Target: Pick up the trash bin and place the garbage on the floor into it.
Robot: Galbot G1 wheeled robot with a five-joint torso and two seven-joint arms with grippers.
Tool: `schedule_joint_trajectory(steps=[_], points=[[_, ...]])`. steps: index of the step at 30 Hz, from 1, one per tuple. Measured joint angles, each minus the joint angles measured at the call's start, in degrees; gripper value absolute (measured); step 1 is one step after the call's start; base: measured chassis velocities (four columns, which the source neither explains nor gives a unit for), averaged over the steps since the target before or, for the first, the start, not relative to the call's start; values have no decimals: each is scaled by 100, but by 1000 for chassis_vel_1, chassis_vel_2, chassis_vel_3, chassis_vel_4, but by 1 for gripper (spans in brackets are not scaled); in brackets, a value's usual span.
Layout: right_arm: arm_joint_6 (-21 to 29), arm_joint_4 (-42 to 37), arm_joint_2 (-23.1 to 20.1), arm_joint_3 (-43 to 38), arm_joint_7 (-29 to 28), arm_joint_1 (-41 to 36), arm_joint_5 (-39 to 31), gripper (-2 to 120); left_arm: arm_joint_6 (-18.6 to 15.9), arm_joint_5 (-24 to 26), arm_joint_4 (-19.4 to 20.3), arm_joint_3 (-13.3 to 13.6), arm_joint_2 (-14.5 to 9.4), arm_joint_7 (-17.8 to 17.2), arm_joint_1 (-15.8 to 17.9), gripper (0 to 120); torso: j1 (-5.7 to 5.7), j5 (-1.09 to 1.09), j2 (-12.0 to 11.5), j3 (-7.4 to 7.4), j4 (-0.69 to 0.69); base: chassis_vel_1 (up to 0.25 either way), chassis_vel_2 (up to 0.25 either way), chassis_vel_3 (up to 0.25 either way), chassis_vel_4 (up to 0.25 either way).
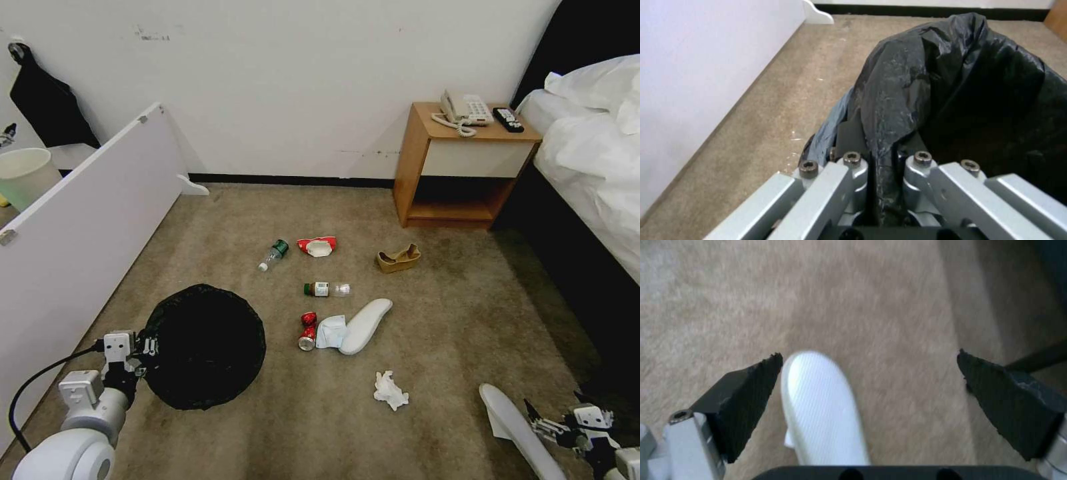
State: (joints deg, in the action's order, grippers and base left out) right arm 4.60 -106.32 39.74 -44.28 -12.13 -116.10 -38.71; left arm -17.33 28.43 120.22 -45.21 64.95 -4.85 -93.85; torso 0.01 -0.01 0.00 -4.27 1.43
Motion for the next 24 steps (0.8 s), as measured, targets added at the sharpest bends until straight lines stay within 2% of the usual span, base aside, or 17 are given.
schedule_joint_trajectory(steps=[1,2,3,4,6,7,9,10,13,17,19,24], points=[[112,-12,-208,139,-179,35,-372,100,0,3,-19,-11,4,0,4,4,0,1,0,0,-2,0,0,0,0],[112,-12,-208,139,-179,35,-372,100,0,3,-19,-11,4,0,4,4,0,1,0,0,-2,0,0,0,0],[238,-4,-460,312,-378,78,-770,100,4,3,-51,-29,13,-1,6,4,0,2,0,0,-1,0,0,0,0],[238,-4,-460,312,-378,78,-770,100,4,3,-51,-29,13,-1,6,4,0,2,0,0,-1,0,0,0,0],[367,45,-857,534,-615,86,-1213,100,13,0,-113,-44,31,3,14,4,0,2,0,0,0,0,0,0,0],[367,45,-857,534,-615,86,-1213,100,13,0,-113,-44,31,3,14,4,0,2,0,0,0,0,0,0,0],[471,98,-1267,671,-779,29,-1512,100,31,-21,-190,-46,61,24,42,4,0,1,0,0,0,0,0,0,0],[471,98,-1267,671,-779,29,-1512,100,31,-21,-190,-46,61,24,42,4,0,1,0,0,0,0,0,0,0],[661,97,-1648,725,-891,3,-1741,100,50,-59,-264,-35,107,36,92,4,0,1,0,0,0,0,0,0,0],[811,97,-1888,741,-892,-3,-1835,100,52,-72,-290,-25,144,37,117,4,0,1,0,0,0,0,0,0,0],[1001,118,-2139,773,-886,-21,-1870,100,61,-86,-313,-27,189,37,125,4,0,0,0,0,-1,0,0,0,0],[1169,193,-2302,911,-859,106,-1863,100,83,-124,-345,-54,256,47,113,4,0,1,0,1,0,0,0,0,0]])
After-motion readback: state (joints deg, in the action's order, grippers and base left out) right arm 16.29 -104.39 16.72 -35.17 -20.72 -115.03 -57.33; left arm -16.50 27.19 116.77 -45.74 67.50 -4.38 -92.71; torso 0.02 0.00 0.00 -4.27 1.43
